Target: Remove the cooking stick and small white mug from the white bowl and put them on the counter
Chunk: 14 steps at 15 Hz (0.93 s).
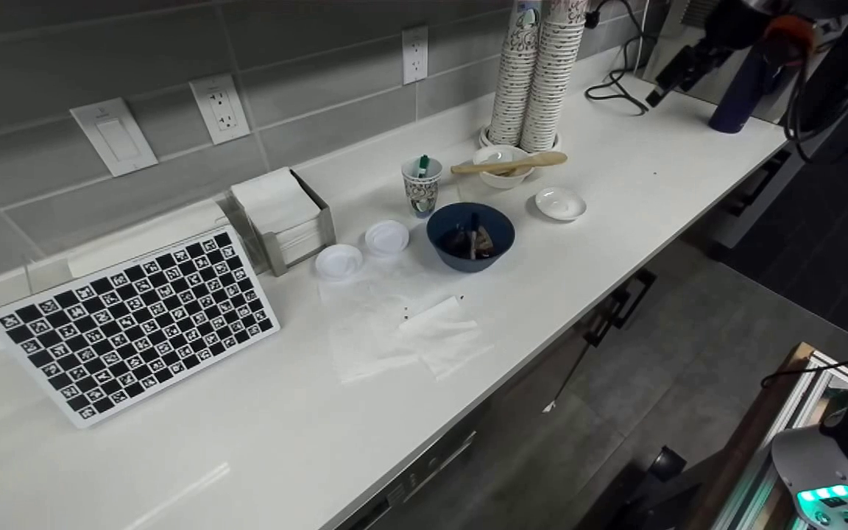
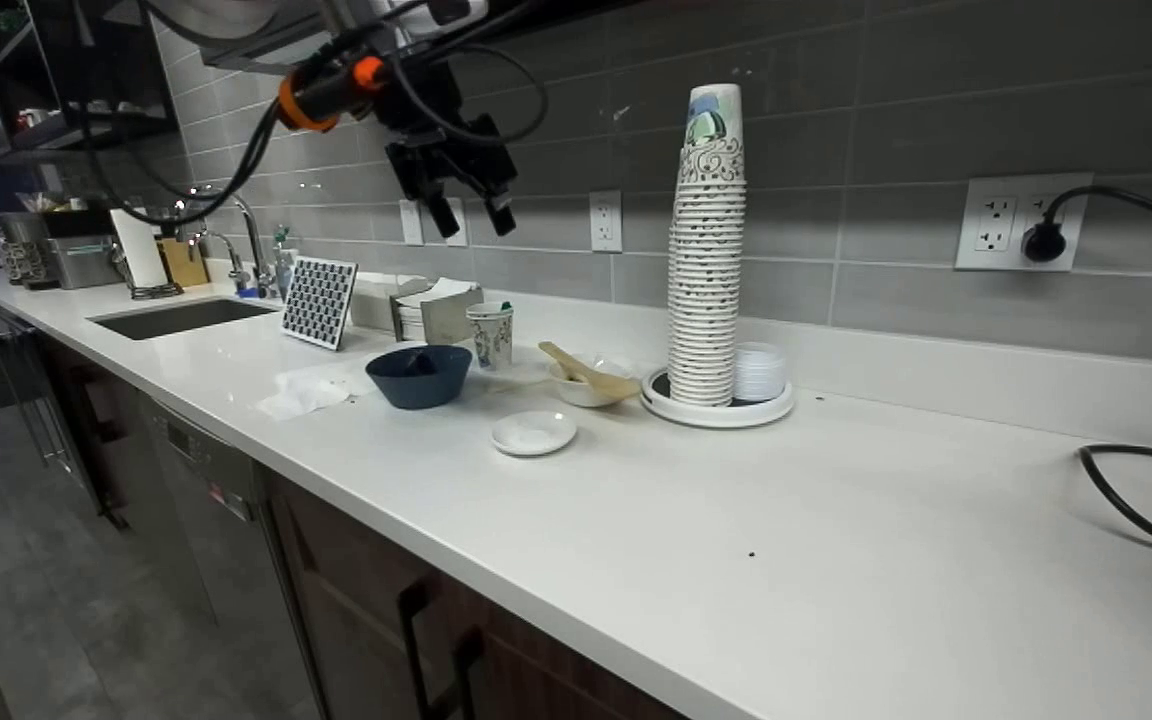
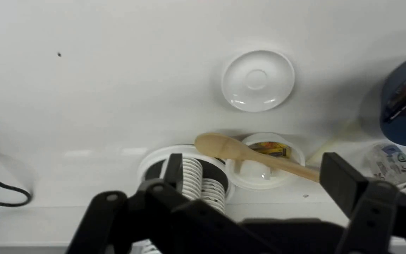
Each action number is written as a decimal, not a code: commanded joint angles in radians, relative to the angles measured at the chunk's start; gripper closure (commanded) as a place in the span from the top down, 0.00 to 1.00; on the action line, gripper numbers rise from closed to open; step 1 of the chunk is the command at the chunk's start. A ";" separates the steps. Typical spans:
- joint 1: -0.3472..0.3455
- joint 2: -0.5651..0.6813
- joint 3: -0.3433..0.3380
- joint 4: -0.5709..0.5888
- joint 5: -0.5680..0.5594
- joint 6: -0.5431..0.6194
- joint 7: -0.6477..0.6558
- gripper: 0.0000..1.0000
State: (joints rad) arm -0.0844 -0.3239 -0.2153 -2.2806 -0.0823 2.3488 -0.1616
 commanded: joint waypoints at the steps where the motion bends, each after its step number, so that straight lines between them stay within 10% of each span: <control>1: 0.069 0.211 0.023 0.237 0.108 -0.067 -0.141 1.00; 6: 0.066 0.425 0.102 0.455 0.087 -0.170 -0.180 1.00; 7: 0.060 0.333 0.111 0.335 0.082 -0.099 -0.146 1.00; 14: 0.051 0.444 0.124 0.445 0.079 -0.121 -0.140 1.00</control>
State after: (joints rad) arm -0.0112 0.0977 -0.1195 -1.8530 0.0004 2.2138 -0.3236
